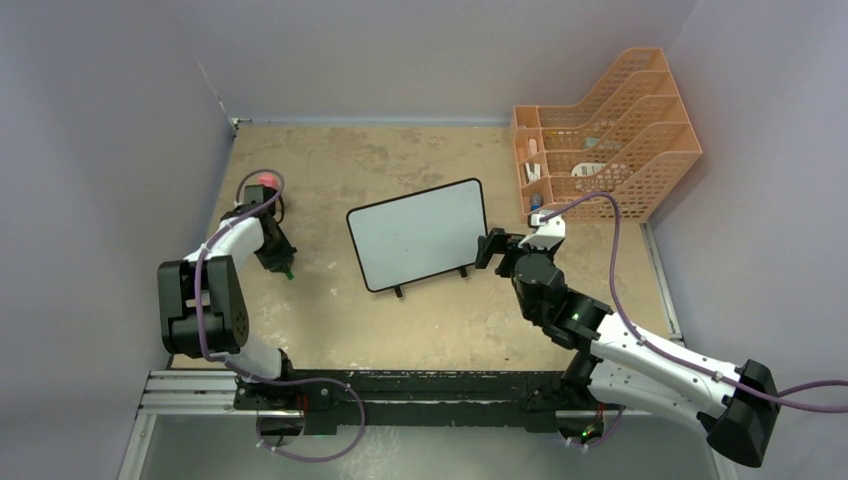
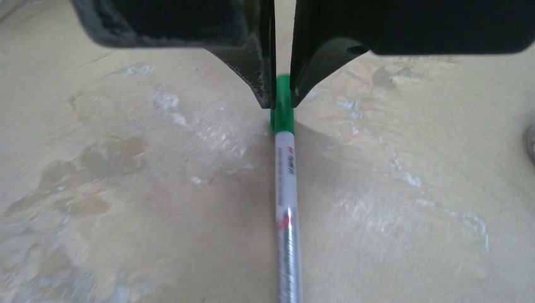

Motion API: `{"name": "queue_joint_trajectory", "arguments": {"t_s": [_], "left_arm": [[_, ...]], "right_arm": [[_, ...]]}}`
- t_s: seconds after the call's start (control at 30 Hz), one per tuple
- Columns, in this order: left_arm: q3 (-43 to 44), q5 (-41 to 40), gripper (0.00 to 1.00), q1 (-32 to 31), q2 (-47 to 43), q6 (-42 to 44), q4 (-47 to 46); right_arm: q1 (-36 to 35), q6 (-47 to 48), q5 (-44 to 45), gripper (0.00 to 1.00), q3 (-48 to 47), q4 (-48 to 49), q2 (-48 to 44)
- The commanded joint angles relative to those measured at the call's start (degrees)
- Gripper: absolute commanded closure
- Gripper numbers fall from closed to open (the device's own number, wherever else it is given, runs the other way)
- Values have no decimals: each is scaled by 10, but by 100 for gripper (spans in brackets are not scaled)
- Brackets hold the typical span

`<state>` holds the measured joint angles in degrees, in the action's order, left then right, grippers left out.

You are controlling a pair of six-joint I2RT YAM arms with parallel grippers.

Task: Write a sentence on the whiteboard
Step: Open the whiteboard marker at the center of the board.

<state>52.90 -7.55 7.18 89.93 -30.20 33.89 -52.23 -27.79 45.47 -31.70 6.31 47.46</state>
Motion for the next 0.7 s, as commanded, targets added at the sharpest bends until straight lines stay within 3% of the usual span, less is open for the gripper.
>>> {"name": "queue_joint_trajectory", "arguments": {"t_s": [0.0,0.13,0.67], "left_arm": [[-16,11,87,5,-30,4,22],[-12,15,76,5,-23,-2,21],[-6,-14,66,10,-48,-35,33]], "right_arm": [[-2,3,11,1,1,23,-7],[-2,4,11,1,-1,21,-6],[-2,-1,9,1,3,18,-15]]}}
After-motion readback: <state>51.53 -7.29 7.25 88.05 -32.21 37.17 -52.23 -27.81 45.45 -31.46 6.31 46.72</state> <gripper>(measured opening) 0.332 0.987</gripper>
